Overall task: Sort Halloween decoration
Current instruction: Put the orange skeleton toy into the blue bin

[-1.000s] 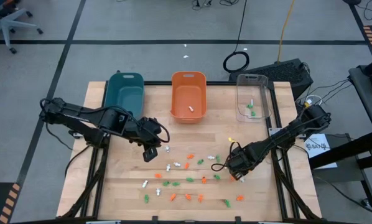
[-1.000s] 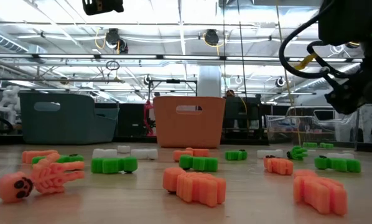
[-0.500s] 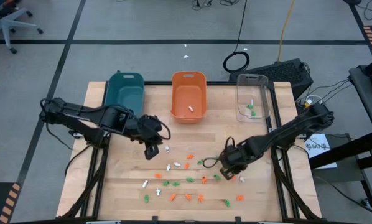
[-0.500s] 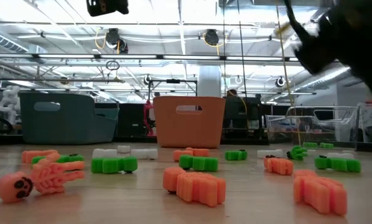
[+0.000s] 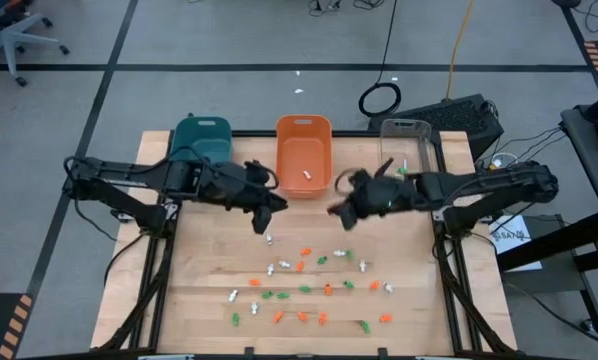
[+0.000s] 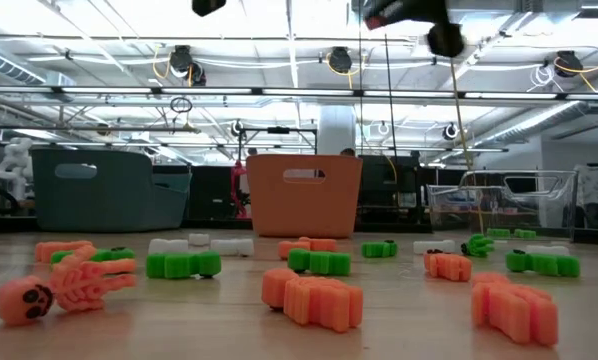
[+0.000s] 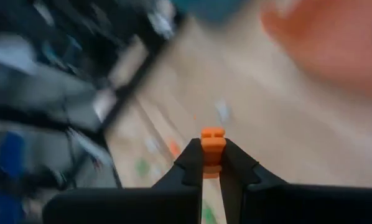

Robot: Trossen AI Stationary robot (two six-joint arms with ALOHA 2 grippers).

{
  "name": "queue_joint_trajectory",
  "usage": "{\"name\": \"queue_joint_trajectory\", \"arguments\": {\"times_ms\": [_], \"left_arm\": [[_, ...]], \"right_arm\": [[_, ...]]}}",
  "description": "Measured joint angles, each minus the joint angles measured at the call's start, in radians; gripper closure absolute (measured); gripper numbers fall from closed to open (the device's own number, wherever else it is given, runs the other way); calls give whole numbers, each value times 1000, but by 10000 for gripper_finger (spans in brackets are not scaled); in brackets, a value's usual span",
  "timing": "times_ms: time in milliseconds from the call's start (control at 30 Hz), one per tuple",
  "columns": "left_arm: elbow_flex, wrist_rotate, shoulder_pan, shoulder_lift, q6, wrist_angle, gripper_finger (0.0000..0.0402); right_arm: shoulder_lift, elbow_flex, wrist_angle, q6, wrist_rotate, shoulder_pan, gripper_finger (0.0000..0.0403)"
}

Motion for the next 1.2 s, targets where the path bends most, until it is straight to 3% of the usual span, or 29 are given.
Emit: {"name": "queue_joint_trajectory", "arguments": {"times_ms": [200, 467, 867, 1200], "left_arm": [[0, -10, 51, 0, -16, 34, 346], [-1, -10, 79, 14, -29, 107, 346], [-1, -10, 79, 13, -55, 306, 346], [-1, -10, 72, 13, -56, 319, 346]], "right_arm": [[1, 0, 296, -116, 0, -98, 397], [1, 0, 532, -273, -5, -191, 397], [1, 0, 658, -294, -222, -230, 397], [-7, 0, 657, -324, -468, -229, 396]]}}
